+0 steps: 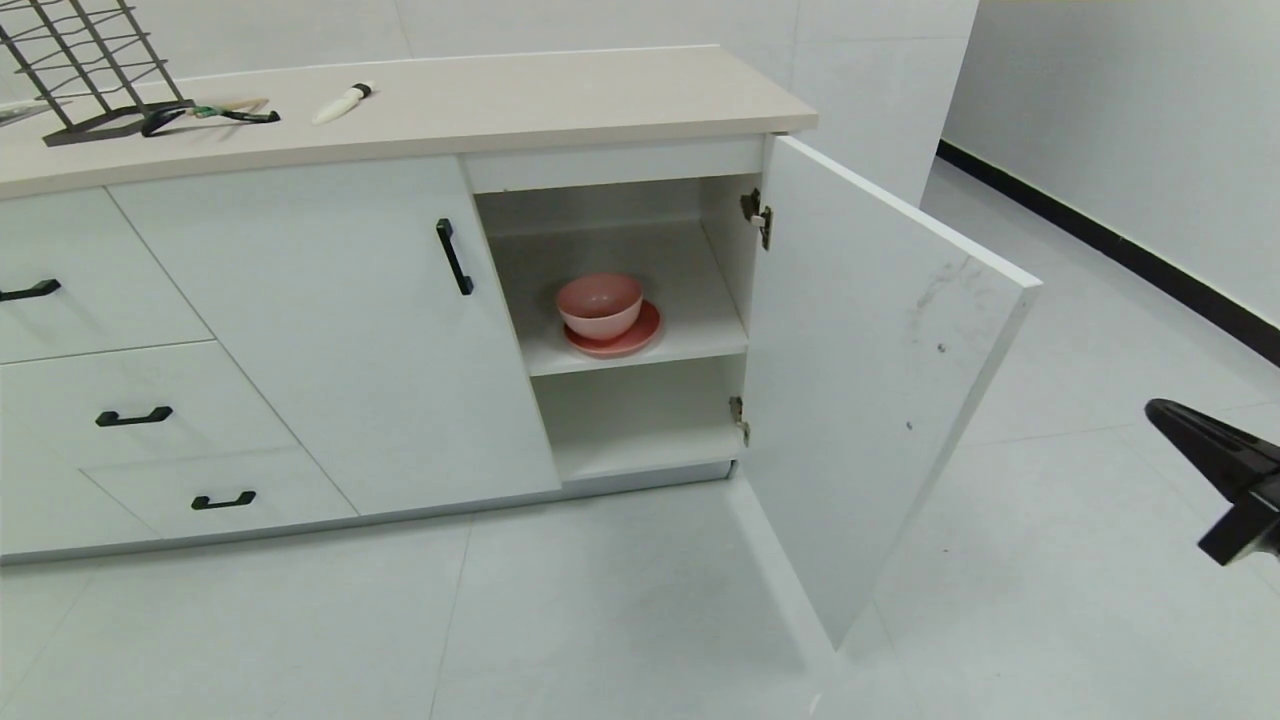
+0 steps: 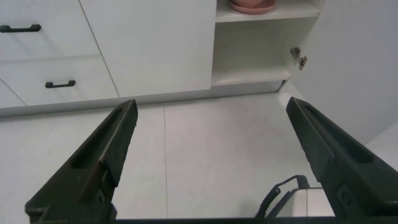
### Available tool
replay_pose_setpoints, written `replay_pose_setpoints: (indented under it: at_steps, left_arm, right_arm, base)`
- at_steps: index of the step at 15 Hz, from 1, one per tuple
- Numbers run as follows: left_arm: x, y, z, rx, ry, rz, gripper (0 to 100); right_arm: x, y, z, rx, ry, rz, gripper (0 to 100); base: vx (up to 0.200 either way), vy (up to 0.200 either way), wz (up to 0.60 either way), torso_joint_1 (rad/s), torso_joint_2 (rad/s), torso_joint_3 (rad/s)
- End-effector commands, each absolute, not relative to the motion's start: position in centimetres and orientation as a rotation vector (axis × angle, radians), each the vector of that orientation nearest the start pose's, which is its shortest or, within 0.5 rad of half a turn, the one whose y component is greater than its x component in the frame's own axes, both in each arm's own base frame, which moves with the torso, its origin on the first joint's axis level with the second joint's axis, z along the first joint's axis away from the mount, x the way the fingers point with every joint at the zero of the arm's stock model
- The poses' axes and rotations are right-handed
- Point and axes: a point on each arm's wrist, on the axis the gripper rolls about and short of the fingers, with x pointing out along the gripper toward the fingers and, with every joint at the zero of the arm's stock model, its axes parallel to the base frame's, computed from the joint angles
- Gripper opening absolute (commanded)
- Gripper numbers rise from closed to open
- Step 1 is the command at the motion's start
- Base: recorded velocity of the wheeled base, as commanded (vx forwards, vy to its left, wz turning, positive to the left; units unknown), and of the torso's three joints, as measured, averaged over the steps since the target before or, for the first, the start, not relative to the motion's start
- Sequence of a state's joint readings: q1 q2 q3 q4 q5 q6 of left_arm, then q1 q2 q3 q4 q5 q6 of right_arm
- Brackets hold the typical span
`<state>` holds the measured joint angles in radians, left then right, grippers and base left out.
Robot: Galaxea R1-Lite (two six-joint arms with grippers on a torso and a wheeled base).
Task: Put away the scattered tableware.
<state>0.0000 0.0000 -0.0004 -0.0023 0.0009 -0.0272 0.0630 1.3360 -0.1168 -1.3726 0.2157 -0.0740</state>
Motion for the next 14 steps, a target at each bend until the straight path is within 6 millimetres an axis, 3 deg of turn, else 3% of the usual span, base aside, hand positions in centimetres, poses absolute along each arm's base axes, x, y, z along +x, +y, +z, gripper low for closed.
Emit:
replay_pose_setpoints:
  at_steps: [1, 8, 10, 14]
  left_arm:
    - [-2.3, 0.0, 7.6, -0.028, -0.003, 0.001, 100]
    - [-2.3, 0.0, 7.6, -0.029, -0.003, 0.001, 100]
    - [-2.3, 0.0, 7.6, -0.029, -0.003, 0.001, 100]
    - [-2.3, 0.0, 7.6, -0.031, -0.003, 0.003, 100]
  right_arm:
    - [19.9, 1.9, 15.1, -0.08, -0.06, 0.286, 0]
    - [26.7, 3.2, 13.2, -0.104, -0.026, 0.386, 0]
    - [27.5, 3.3, 13.4, -0.105, -0.043, 0.387, 0]
    - [26.9, 4.7, 14.0, -0.106, -0.071, 0.442, 0]
  base:
    - [0.0, 0.0, 0.0, 0.0, 0.0, 0.0]
    - [0.0, 0.0, 0.0, 0.0, 0.0, 0.0]
    - [0.0, 0.0, 0.0, 0.0, 0.0, 0.0]
    - [0.0, 0.0, 0.0, 0.0, 0.0, 0.0]
